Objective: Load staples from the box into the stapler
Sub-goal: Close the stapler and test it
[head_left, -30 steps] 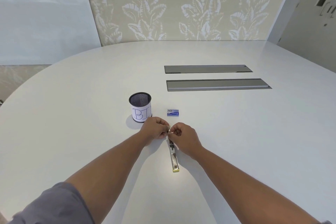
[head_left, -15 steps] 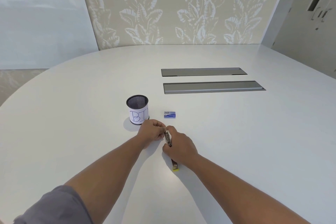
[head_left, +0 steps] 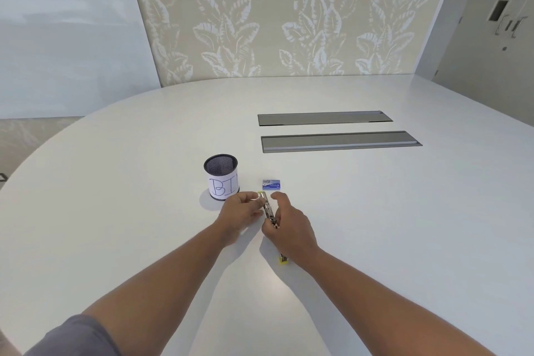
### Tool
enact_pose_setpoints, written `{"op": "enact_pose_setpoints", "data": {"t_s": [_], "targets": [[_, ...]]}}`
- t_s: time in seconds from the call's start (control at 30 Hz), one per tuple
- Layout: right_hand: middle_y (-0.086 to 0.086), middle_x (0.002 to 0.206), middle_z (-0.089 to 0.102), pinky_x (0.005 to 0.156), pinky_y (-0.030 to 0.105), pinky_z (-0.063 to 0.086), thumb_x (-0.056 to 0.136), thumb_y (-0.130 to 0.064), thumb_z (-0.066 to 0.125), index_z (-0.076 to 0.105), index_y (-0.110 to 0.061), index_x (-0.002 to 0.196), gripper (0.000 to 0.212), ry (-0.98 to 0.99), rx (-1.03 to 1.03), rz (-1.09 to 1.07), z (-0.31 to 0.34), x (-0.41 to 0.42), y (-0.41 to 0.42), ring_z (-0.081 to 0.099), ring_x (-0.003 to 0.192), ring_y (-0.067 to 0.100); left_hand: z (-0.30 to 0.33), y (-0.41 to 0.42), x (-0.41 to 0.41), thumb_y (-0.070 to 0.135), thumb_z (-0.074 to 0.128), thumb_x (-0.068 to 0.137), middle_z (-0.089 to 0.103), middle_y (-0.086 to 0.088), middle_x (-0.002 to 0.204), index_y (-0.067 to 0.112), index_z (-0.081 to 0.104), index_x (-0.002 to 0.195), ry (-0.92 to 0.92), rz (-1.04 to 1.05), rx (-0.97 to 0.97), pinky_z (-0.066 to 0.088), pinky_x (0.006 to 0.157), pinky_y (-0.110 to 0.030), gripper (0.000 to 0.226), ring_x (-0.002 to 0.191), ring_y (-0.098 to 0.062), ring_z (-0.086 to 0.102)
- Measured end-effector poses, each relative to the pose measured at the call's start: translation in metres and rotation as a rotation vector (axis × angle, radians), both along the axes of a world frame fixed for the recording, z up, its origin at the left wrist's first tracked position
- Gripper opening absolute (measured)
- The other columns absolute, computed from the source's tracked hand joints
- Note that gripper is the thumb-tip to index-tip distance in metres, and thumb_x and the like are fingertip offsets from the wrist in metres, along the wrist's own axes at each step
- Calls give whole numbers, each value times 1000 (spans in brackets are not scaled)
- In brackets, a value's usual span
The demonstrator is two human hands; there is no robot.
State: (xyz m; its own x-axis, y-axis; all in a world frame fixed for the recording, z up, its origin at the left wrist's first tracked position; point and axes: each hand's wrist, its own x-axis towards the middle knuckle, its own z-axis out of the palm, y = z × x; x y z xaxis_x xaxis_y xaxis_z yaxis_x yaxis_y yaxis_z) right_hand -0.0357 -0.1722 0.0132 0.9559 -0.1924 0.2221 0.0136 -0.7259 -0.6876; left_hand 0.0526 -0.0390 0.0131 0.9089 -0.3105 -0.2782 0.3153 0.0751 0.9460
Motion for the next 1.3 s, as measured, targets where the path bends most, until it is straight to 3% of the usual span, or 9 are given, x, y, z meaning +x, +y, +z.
{"op": "enact_pose_setpoints", "data": {"t_s": [0.1, 0.27, 0.4, 0.47, 0.6, 0.77, 0.93, 1.13, 1.3], "targets": [[-7, 64, 55, 57, 29, 44, 83, -30, 59, 42, -37, 126, 47, -52, 36, 26, 5, 0, -1, 55, 60, 10, 9, 2, -4, 8, 75, 87, 71, -18, 98, 6, 74, 100, 80, -63, -147, 60, 77, -32, 14, 90, -27, 70], [-5, 75, 63, 62, 35, 51, 85, -32, 63, 41, -46, 105, 33, -41, 152, 80, 12, -2, -3, 64, 61, 11, 22, 2, -8, 1, 74, 86, 75, -17, 104, 6, 73, 103, 69, -70, -277, 61, 78, -35, 17, 93, -26, 74], [-5, 88, 63, 52, 29, 50, 78, -30, 64, 42, -42, 101, 34, 40, 280, 113, 15, -7, -5, 62, 53, 16, 28, 5, -5, -2, 72, 86, 74, -13, 94, 6, 72, 105, 50, 29, -336, 61, 75, -32, 21, 90, -26, 74], [-7, 85, 64, 51, 24, 47, 76, -27, 67, 48, -36, 94, 27, 91, 312, 117, 15, -9, -8, 56, 53, 12, 30, 7, -4, -3, 71, 87, 74, -9, 90, 6, 71, 106, 33, 65, -341, 62, 73, -31, 21, 84, -23, 75], [-9, 71, 66, 59, 28, 47, 76, -14, 77, 63, -19, 79, 15, 152, 437, 132, 21, -7, -23, 56, 58, 11, 30, 15, -4, -1, 71, 87, 76, -7, 89, 9, 72, 108, 10, 62, -292, 61, 71, -30, 23, 83, -22, 75], [10, 76, 68, 65, 26, 51, 83, 3, 77, 67, 2, 92, 13, 163, 777, 194, 30, -9, -39, 57, 65, 18, 28, 24, -7, -1, 72, 87, 76, -6, 88, 11, 73, 107, 22, 61, -252, 62, 71, -30, 24, 82, -22, 75], [11, 80, 70, 74, 31, 58, 80, 1, 81, 64, -7, 98, 27, 101, 1103, 76, 34, -6, -31, 65, 72, 22, 31, 24, -13, -3, 70, 87, 76, -8, 89, 8, 72, 110, 34, 30, -231, 62, 71, -31, 26, 83, -24, 74], [8, 82, 76, 70, 27, 57, 83, -6, 80, 67, -9, 96, 18, 63, 1101, 72, 40, -3, -18, 67, 71, 17, 33, 20, -26, -4, 70, 87, 76, -10, 93, 8, 75, 106, 28, -75, -200, 61, 71, -31, 23, 83, -23, 75], [9, 85, 70, 65, 26, 49, 89, -9, 75, 71, -11, 97, 9, 43, 1120, 85, 43, -5, -9, 57, 70, 19, 37, 19, -35, -2, 67, 90, 77, -13, 103, 12, 79, 99, 23, -171, -239, 61, 78, -35, 21, 91, -25, 75]]}}
